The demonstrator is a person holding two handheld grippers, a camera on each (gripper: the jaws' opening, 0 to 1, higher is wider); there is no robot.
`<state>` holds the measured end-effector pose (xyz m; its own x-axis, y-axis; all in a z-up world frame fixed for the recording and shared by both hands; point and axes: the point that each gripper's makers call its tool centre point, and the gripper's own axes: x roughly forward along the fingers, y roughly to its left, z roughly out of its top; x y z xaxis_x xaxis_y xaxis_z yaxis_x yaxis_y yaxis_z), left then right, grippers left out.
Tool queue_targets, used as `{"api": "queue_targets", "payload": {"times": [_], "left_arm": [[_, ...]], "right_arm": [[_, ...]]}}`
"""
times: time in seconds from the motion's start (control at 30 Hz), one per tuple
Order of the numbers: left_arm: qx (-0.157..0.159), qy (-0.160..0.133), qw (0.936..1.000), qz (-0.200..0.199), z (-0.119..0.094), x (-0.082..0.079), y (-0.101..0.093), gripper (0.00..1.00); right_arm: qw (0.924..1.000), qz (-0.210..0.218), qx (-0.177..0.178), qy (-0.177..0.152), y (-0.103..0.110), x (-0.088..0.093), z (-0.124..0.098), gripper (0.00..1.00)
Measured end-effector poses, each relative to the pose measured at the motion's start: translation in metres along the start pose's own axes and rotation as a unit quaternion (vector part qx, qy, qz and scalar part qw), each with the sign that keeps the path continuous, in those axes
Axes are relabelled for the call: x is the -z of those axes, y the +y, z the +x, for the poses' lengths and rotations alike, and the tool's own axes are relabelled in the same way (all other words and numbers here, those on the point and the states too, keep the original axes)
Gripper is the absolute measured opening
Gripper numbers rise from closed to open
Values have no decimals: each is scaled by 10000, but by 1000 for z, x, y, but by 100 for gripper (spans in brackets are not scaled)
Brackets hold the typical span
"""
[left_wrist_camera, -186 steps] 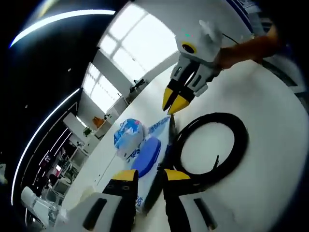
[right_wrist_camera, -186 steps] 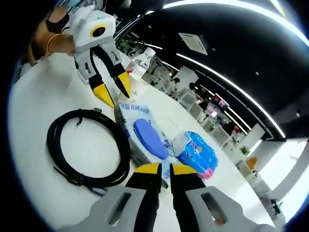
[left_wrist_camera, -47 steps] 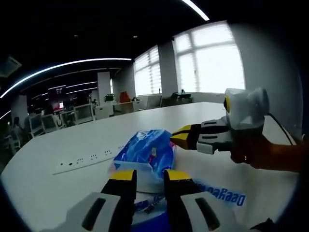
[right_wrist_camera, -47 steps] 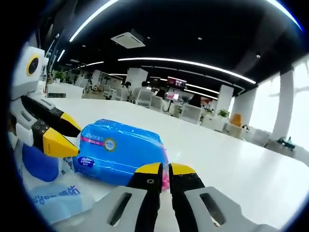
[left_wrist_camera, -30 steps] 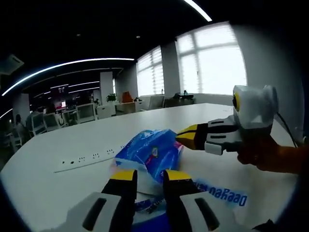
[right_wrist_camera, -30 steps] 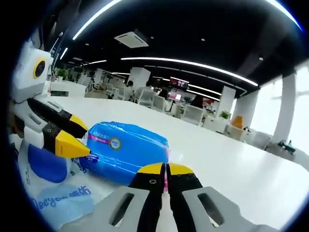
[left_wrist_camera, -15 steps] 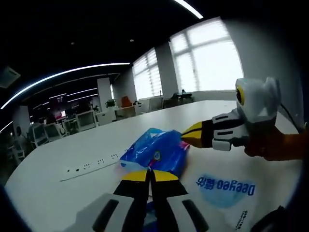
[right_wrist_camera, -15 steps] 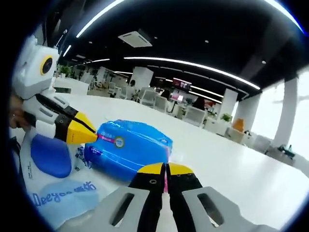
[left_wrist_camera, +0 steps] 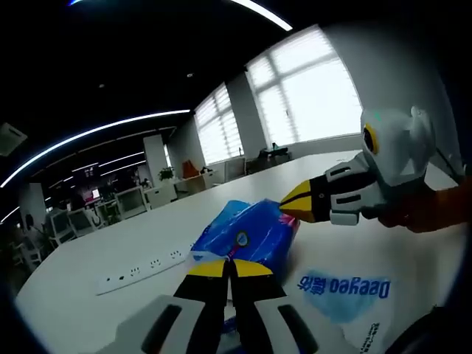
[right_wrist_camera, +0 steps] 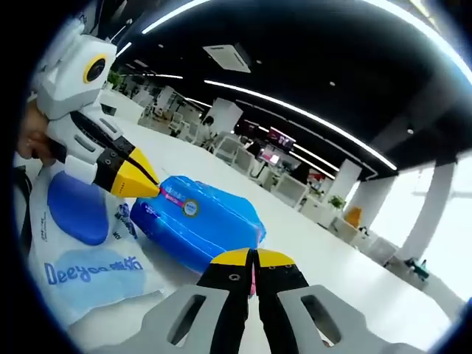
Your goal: Arrange the tabletop items into an orderly group along one side of the table until the central work area is clear of visible clutter.
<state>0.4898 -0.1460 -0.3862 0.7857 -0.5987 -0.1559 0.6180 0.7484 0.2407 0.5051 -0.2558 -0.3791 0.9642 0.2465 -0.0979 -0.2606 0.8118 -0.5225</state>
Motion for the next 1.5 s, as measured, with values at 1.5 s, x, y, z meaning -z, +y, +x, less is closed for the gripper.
{"api": "queue_targets", "payload": {"times": [1.5], "left_arm": [[815,-476,9940,558,-15,-51,-92,0]], "right_arm": [[9985,64,516,141,-47,17,-99,0]]}}
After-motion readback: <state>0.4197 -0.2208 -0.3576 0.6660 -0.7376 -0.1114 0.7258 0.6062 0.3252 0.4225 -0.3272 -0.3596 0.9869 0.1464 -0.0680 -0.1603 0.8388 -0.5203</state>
